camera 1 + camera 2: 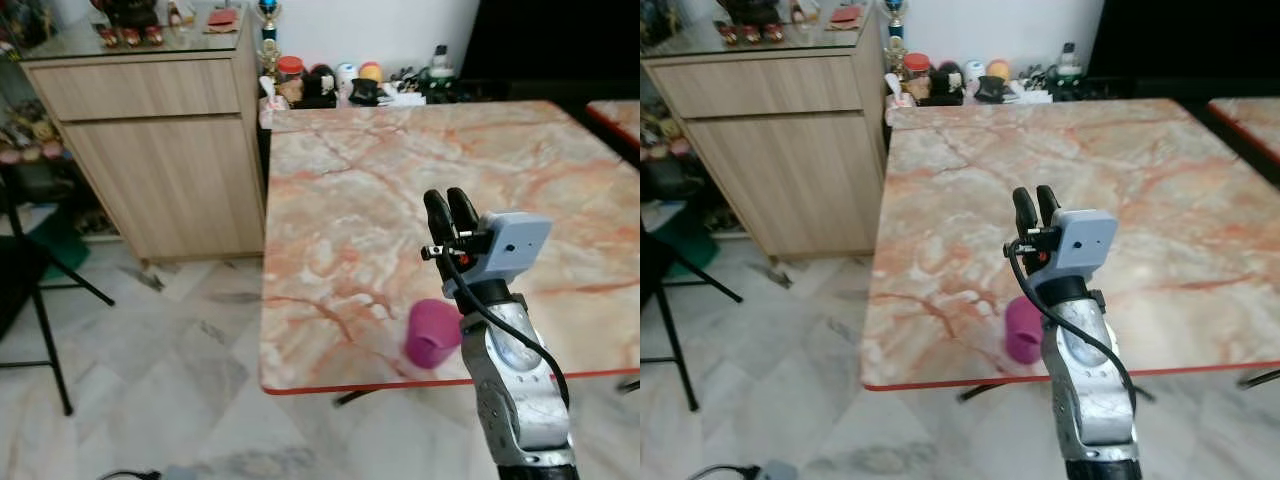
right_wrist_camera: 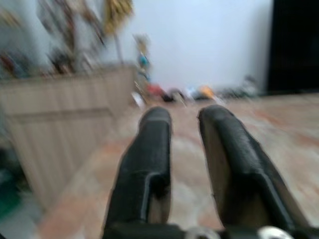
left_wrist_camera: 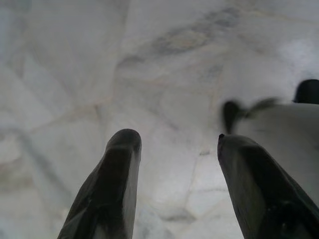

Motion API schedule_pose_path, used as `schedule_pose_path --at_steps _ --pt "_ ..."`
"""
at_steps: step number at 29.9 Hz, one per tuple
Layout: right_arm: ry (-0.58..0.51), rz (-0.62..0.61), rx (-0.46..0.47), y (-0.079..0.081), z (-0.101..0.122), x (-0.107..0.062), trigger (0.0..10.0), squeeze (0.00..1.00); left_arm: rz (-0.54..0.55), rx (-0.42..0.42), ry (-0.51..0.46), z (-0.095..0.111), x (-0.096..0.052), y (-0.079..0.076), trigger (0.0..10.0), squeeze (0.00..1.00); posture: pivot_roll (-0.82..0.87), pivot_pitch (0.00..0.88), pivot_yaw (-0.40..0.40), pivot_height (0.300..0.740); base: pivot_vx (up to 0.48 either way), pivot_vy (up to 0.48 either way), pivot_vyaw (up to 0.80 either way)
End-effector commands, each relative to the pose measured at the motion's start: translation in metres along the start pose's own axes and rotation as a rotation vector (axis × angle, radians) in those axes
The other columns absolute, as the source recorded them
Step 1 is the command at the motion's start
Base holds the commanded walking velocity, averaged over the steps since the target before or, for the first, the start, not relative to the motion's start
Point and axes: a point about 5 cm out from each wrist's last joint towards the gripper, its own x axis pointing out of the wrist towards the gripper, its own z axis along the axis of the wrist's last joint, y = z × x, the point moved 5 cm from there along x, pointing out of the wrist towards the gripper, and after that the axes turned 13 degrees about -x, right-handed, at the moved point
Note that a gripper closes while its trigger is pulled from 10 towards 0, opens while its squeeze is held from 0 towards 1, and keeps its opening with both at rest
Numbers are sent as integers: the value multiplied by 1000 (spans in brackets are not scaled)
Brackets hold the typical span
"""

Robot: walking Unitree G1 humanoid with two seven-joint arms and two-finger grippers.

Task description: Setting the table

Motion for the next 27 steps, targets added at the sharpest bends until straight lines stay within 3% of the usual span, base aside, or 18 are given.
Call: schedule_pose_path --at_steps 1,6,7,8,11,12,15,20,24,27 --pt "-62 30 4 9 22 1 10000 0 5 13 9 -2 0 3 10000 0 -43 128 6 740 0 0 0" --pt "12 71 19 23 20 -10 10000 0 3 16 11 -2 0 2 10000 0 -52 140 3 740 0 0 0" --pt "23 84 26 28 20 -13 10000 588 3 16 12 -2 0 2 10000 0 -53 141 2 740 0 0 0" --pt "31 99 34 32 21 -16 10000 1000 2 17 13 -3 0 2 10000 0 -57 143 1 740 0 0 0" --pt "114 110 32 41 15 -25 10000 1000 -1 20 16 -4 0 1 10000 0 -56 149 0 740 0 0 0" --pt "243 91 5 41 4 -37 10000 1000 -3 19 18 -4 0 0 10000 0 -59 155 -2 740 0 0 0" --pt "323 86 32 40 -4 -46 10000 1000 -6 22 21 -5 0 0 10000 0 -70 158 0 740 0 0 0" --pt "422 122 26 41 -18 -56 10000 1000 -13 33 23 -5 0 -3 10000 0 -74 161 1 740 0 0 0" --pt "492 101 99 41 -25 -59 10000 1000 -15 27 16 -3 0 -4 10000 0 -70 169 -4 740 0 0 0" --pt "516 116 105 44 -23 -60 10000 1000 -16 28 17 -3 0 -4 10000 0 -70 169 -4 740 0 0 0"
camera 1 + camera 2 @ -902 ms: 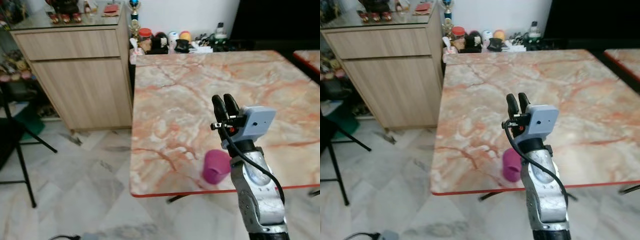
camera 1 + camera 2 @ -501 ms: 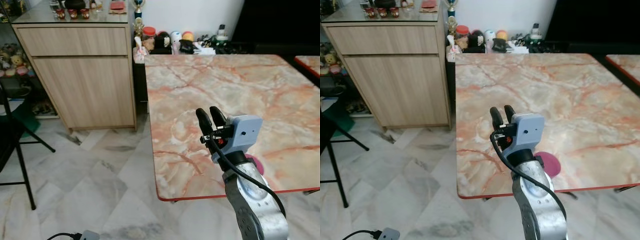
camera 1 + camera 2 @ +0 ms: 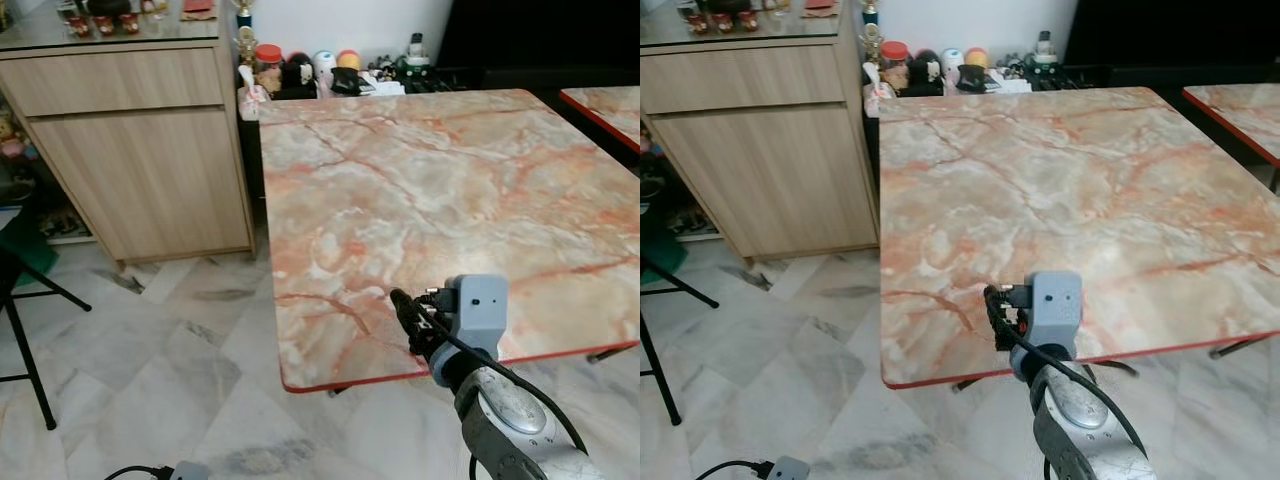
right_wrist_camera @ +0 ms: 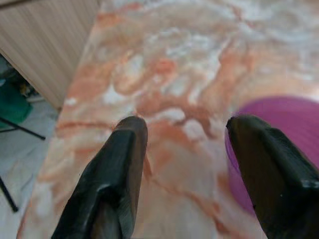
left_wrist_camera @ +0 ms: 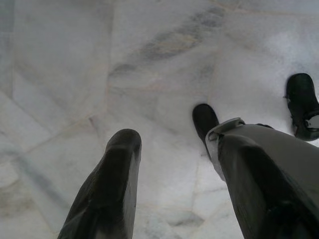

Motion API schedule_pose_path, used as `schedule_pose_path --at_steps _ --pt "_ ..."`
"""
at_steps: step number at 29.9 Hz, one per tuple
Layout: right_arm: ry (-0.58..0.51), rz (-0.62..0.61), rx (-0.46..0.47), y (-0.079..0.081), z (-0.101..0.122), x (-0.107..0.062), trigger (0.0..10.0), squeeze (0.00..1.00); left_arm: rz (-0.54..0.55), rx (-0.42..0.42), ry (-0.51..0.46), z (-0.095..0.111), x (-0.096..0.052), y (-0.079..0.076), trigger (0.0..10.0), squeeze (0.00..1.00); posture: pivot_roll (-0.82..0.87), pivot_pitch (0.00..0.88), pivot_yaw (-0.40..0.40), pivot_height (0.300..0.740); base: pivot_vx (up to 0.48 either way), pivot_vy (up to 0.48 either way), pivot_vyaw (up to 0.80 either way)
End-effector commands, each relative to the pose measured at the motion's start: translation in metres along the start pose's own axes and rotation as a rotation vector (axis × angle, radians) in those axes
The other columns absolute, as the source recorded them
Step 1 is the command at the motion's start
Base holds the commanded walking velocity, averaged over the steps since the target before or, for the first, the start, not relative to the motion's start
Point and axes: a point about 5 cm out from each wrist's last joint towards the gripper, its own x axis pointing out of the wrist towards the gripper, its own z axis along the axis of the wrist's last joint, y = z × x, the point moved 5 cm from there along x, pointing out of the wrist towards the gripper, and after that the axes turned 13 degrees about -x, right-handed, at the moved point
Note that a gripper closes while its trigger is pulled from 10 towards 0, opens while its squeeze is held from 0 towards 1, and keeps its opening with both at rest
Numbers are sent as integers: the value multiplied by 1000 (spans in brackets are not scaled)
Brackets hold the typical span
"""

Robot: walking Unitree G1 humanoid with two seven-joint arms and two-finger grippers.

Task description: Setting the table

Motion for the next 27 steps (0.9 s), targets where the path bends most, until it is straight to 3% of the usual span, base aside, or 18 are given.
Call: schedule_pose_path --at_steps 1,2,3,7,17,27 --pt "-6 10 -6 1 7 -4 10000 949 0 15 39 -12 -2 1 10000 0 -73 169 -5 740 0 0 0" --pt "-2 8 -9 0 7 -4 10000 949 0 15 40 -13 -2 1 10000 0 -71 170 -5 740 0 0 0" --pt "5 -1 -13 -3 6 -3 10000 0 0 15 41 -13 -2 1 10000 0 -71 170 -5 740 0 0 0" --pt "15 -40 -36 -17 4 0 10000 0 1 16 43 -14 -2 2 10000 0 -69 171 -5 740 0 0 0" --pt "17 -89 -27 -30 10 3 10000 0 0 19 48 -16 -3 2 10000 0 -62 162 -3 740 0 0 0" --pt "-4 50 -46 -4 14 8 10000 0 -3 29 47 -15 -3 2 10000 0 -56 149 -3 740 0 0 0"
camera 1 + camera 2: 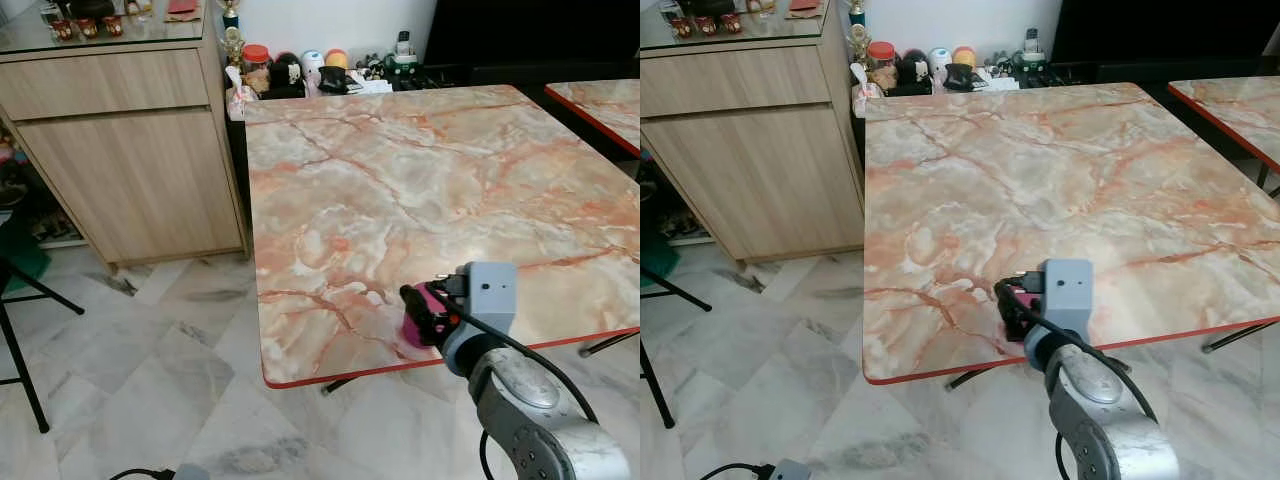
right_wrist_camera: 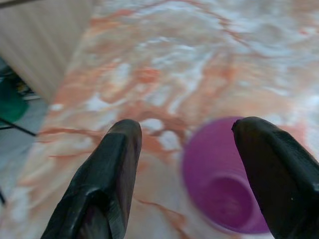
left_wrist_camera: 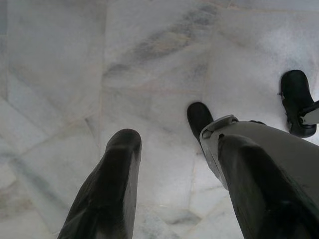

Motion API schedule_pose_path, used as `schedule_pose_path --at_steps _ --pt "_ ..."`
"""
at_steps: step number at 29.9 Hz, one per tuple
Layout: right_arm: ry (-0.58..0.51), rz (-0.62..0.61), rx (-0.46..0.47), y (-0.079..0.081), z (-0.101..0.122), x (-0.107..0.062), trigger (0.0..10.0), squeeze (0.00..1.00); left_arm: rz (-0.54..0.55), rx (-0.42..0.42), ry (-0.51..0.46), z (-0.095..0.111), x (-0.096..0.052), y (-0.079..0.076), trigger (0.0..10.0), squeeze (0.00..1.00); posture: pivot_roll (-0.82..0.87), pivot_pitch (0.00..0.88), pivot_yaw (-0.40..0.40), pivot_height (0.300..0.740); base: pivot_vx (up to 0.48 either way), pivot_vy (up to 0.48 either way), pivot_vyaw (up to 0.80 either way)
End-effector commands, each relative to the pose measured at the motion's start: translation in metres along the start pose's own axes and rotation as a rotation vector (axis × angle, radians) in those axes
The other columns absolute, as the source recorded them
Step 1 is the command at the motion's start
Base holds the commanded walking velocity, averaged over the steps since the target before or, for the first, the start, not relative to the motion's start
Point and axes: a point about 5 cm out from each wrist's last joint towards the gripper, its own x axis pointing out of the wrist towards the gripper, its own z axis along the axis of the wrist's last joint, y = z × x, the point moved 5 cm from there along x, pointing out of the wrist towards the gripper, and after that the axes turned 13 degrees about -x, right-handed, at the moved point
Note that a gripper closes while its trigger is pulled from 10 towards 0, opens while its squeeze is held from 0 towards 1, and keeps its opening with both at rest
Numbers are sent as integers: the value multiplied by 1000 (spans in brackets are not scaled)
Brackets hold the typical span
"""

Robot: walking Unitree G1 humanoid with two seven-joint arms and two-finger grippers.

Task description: Setting the table

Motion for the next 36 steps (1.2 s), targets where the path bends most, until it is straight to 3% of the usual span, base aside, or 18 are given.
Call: schedule_pose_path --at_steps 1,6,17,34,35,36 --pt "7 42 -1 9 -1 1 10000 0 0 22 39 -11 -2 3 10000 0 -55 148 -4 740 0 0 0" --pt "18 53 3 11 -4 0 10000 0 -9 30 46 -13 -2 1 10000 0 -56 149 -5 740 0 0 0" --pt "66 12 8 -3 -19 1 10000 0 -15 19 51 -15 -2 -2 10000 0 -55 170 -11 740 0 0 0" --pt "58 53 15 2 -19 4 10000 0 -6 13 48 -13 -2 1 10000 0 -55 181 -8 740 0 0 0" --pt "58 53 16 2 -19 4 6353 0 -5 13 48 -13 -2 1 10000 0 -55 182 -8 740 0 0 0" --pt "58 53 16 2 -19 4 6353 0 -5 13 48 -13 -2 1 10000 0 -55 182 -8 740 0 0 0"
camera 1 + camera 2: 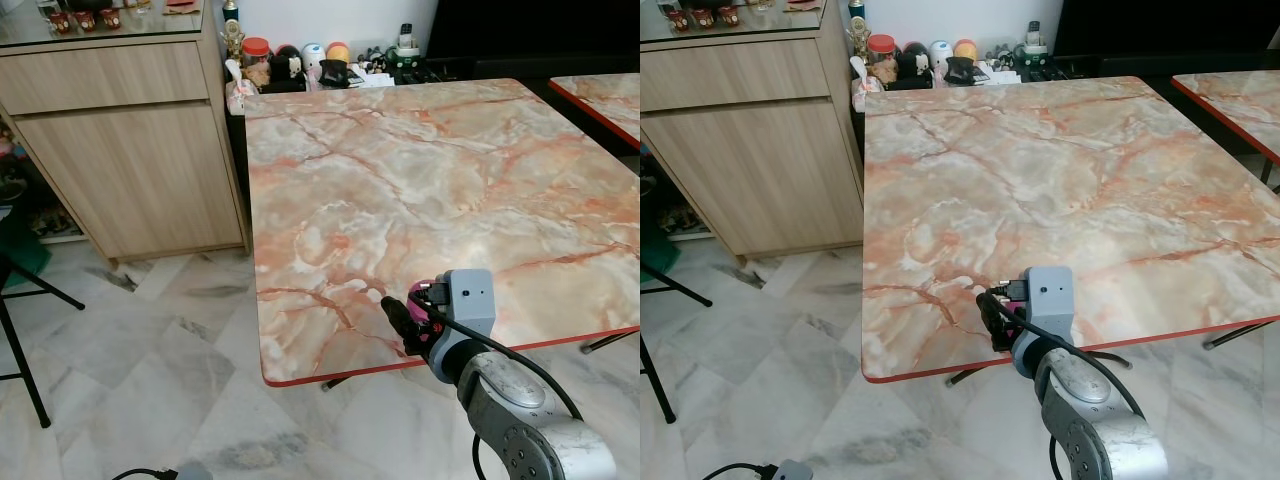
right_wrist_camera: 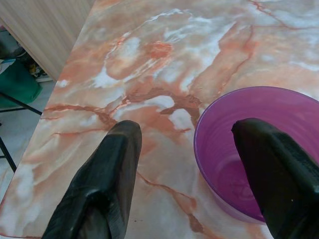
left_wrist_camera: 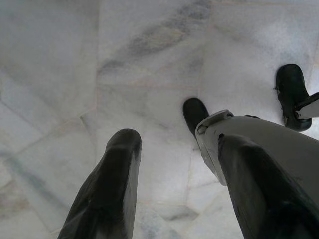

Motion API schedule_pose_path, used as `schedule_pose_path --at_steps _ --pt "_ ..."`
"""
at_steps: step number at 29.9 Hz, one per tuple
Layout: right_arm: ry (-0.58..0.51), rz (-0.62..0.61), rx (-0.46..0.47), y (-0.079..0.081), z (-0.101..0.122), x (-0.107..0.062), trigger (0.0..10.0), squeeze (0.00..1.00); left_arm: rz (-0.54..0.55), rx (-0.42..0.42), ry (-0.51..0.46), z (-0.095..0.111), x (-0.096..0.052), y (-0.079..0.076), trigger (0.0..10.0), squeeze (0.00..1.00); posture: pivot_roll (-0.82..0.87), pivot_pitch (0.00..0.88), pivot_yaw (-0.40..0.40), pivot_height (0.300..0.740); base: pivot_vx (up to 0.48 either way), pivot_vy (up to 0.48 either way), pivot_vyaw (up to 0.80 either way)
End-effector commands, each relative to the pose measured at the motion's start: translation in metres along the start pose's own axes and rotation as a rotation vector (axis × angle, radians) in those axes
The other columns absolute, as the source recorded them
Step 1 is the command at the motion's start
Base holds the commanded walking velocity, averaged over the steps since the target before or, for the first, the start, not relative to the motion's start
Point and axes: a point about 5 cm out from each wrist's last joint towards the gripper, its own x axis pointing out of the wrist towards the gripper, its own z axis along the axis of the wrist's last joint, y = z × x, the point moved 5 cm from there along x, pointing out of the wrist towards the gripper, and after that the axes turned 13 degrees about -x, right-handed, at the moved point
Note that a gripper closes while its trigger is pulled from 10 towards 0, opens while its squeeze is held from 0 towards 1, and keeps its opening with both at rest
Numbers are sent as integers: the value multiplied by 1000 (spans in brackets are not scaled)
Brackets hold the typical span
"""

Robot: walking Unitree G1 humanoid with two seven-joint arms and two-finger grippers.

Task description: Setting the table

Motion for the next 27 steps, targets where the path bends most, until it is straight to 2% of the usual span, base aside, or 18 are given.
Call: schedule_pose_path --at_steps 1,2,3,4,5,6,7,22,23,25,27 --pt "4 2 10 0 -3 1 3804 0 11 3 43 -13 -2 4 10000 0 -53 181 -7 740 0 0 0" --pt "4 2 11 0 -3 1 3804 0 11 3 43 -13 -2 4 10000 0 -53 181 -7 740 0 0 0" --pt "3 3 12 0 -3 1 0 0 11 4 43 -13 -2 4 10000 0 -53 181 -7 740 0 0 0" --pt "2 6 12 0 -3 1 0 0 11 3 43 -13 -2 4 10000 0 -53 181 -7 740 0 0 0" --pt "2 11 11 1 -3 1 1255 0 11 3 44 -13 -2 4 10000 0 -53 181 -7 740 0 0 0" --pt "3 12 10 1 -3 2 1255 0 11 3 44 -13 -2 4 10000 0 -53 181 -7 740 0 0 0" --pt "5 11 8 1 -3 2 10000 0 11 3 44 -13 -2 4 10000 0 -53 181 -7 740 0 0 0" --pt "4 7 4 -1 -3 4 10000 0 14 1 44 -14 -3 5 10000 0 -52 183 -8 740 0 0 0" --pt "3 8 5 -1 -3 4 4902 0 14 2 44 -14 -3 5 10000 0 -52 183 -8 740 0 0 0" --pt "3 8 5 -1 -3 4 4902 0 14 2 44 -14 -3 5 10000 0 -52 183 -8 740 0 0 0" --pt "2 12 6 0 -3 5 0 0 14 1 45 -14 -3 5 10000 0 -51 182 -9 740 0 0 0"
